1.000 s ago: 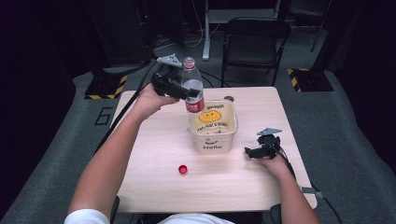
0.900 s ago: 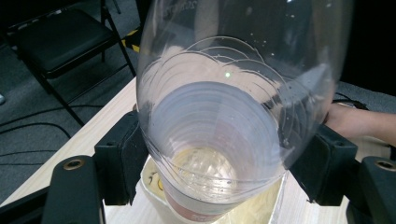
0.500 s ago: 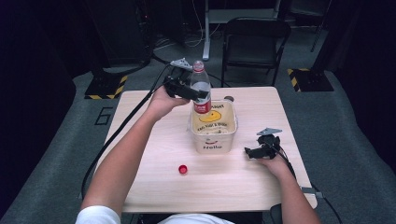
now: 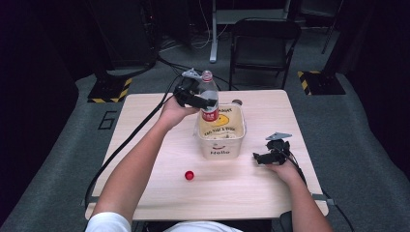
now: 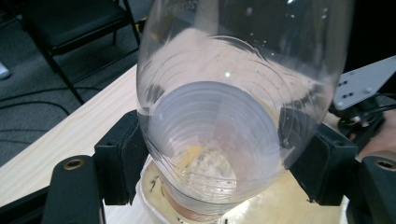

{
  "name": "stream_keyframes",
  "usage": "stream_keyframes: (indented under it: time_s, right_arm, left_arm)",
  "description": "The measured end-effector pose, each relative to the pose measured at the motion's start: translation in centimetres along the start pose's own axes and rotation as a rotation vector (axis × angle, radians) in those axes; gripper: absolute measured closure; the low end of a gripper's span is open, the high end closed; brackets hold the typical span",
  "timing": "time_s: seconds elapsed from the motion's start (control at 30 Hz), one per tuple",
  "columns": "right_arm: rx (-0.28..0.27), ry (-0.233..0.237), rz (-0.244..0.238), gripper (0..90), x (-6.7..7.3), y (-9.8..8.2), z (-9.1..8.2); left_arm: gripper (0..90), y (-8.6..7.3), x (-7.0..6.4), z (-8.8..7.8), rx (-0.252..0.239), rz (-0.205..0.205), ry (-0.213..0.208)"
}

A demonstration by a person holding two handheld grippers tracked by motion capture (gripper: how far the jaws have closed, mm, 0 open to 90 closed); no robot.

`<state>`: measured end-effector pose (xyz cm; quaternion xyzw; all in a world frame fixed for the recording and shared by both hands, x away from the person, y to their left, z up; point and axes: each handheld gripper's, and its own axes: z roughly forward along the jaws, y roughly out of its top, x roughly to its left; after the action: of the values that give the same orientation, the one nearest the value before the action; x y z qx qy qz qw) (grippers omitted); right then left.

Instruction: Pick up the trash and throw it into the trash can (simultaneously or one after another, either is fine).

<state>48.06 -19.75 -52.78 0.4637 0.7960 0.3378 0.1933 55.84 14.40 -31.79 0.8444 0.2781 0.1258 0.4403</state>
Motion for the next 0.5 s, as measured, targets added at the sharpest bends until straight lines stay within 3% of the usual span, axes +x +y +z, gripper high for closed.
stream_keyframes:
  time_s: [0.3, 0.5]
  right_arm:
    - [0.000, 0.000, 0.000, 0.0, 0.0, 0.0, 0.0]
    - [0.000, 0.000, 0.000, 0.0, 0.0, 0.0, 0.0]
  left_arm:
    - [26.7, -1.6, 0.6, 1.4, -0.005, -0.028, 0.014]
    - [26.6, -2.4, 0.4, 2.5, 0.012, -0.014, 0.014]
